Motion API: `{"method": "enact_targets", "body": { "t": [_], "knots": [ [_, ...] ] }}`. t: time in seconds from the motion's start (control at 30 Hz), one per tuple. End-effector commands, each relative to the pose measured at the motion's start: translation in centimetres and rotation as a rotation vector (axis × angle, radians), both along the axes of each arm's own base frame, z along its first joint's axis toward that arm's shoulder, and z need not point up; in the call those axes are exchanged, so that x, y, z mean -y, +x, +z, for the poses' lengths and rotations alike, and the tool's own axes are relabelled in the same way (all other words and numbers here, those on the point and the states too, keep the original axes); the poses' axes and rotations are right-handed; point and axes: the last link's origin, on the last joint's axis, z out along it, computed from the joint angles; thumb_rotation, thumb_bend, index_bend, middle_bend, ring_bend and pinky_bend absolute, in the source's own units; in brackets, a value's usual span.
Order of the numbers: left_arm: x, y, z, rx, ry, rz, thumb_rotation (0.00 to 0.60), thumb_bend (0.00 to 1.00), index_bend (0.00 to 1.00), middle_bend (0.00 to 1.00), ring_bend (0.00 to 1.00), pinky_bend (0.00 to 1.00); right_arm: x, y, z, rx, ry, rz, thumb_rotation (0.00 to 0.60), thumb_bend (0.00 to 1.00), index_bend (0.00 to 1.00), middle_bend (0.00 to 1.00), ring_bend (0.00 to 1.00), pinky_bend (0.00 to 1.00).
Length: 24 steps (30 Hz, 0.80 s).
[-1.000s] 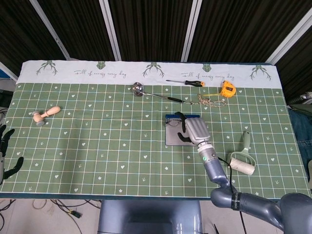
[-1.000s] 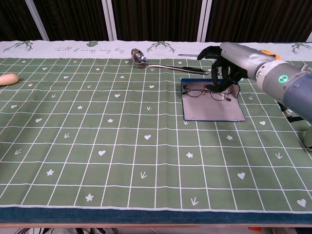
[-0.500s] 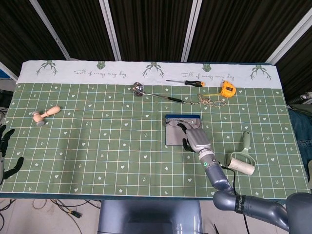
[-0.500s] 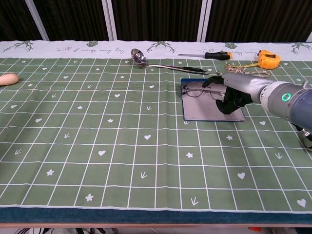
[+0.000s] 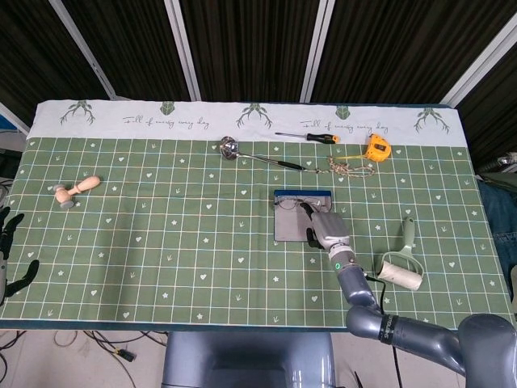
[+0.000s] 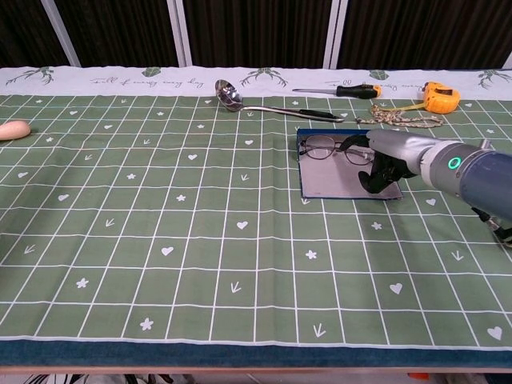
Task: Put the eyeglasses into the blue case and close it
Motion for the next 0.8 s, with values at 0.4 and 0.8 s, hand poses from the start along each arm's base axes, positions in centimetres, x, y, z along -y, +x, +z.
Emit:
{"method": "enact_targets", "body": {
  "t": [0.4,0.8],
  "knots": [
    [0.0,0.0,0.0,0.000,0.001,0.001,0.600,0.31,0.09,0.00,0.00,0.00,1.2,-0.5,-0.3,-0.021,-0.014,-0.047,0.600,0.72,0.11,1.00,1.00,1.00],
    [0.0,0.0,0.0,0.001,0.000,0.002,0.600,0.31,0.09,0.00,0.00,0.00,2.2,-0.2,0.0,-0.024,-0.068,-0.054,0.600,0.72,0.09,1.00,1.00,1.00]
  ]
}}
